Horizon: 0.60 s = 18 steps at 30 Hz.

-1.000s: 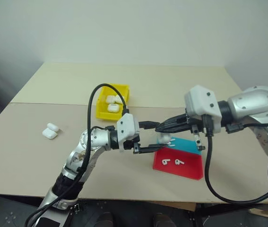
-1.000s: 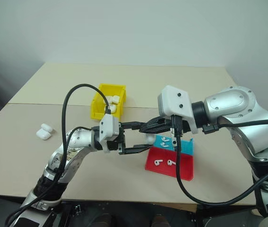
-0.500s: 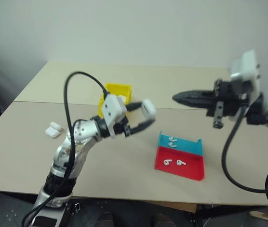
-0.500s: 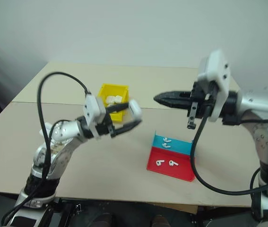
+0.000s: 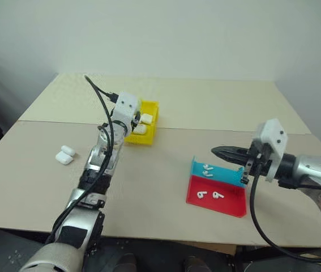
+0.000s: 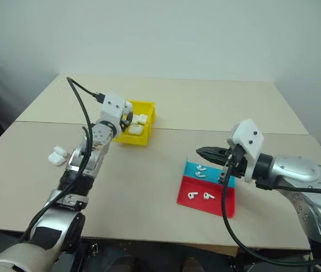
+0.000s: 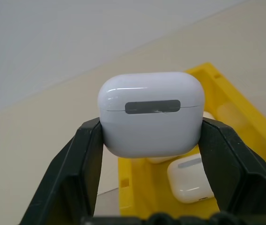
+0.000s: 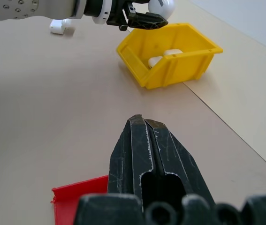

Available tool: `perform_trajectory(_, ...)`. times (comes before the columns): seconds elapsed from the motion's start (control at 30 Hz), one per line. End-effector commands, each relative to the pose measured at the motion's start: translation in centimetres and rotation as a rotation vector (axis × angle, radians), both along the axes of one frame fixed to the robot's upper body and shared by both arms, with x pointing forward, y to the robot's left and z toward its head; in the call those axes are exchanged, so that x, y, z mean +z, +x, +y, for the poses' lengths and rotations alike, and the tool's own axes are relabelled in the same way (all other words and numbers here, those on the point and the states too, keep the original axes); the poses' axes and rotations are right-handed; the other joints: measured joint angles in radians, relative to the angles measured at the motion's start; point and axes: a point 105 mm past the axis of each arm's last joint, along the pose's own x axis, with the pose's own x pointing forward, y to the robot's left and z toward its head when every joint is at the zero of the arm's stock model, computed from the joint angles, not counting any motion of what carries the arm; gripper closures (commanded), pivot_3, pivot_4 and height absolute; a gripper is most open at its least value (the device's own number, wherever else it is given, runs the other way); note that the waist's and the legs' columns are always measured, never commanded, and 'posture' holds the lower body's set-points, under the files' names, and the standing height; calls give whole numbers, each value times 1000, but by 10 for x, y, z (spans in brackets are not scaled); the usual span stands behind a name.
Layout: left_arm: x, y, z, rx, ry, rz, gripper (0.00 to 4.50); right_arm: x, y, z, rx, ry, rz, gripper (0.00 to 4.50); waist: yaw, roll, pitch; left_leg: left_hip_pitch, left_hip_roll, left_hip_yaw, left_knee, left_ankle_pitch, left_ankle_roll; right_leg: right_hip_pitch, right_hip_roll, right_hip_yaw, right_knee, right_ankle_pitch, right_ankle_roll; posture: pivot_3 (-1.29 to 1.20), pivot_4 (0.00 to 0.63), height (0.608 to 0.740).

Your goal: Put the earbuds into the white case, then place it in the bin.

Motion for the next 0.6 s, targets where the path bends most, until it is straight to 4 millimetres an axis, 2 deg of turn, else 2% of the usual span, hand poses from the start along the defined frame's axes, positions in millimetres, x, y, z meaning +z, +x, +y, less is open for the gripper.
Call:
perform_trajectory(0.03,15,3,-10,-58,-3,-43,1734,15,1,-9,-34,-11,-76,4463,-1,0,0,0,0,0,0,0,0,0,0,0,0,0,0,0,150,740)
perform_trajectory(0.07,11,4,-11,-72,10,-29,1734,15,2,-9,-36,-13,-77,4463,-1,0,0,0,0,0,0,0,0,0,0,0,0,0,0,0,150,740)
perform_trajectory(0.17,2,8,-12,-87,-24,39,733,15,2,-8,-29,-19,-73,4500,0,0,0,0,0,0,0,0,0,0,0,0,0,0,0,0,150,740)
perform_trajectory(0.23,7,9,-13,-90,-20,8,82,13,3,-8,-32,-25,-73,4500,0,0,0,0,0,0,0,0,0,0,0,0,0,0,0,0,150,740)
perform_trajectory(0.43,25,1,-21,-138,-72,-110,34,10,2,-4,-13,-37,-66,4500,1,0,0,0,0,0,0,0,0,0,0,0,0,0,0,0,150,740)
perform_trajectory(0.6,46,-28,-21,-336,-346,-184,34,5,0,-4,10,-94,-60,4500,-2,0,0,0,0,0,0,0,-1,0,0,0,1,0,0,0,150,740)
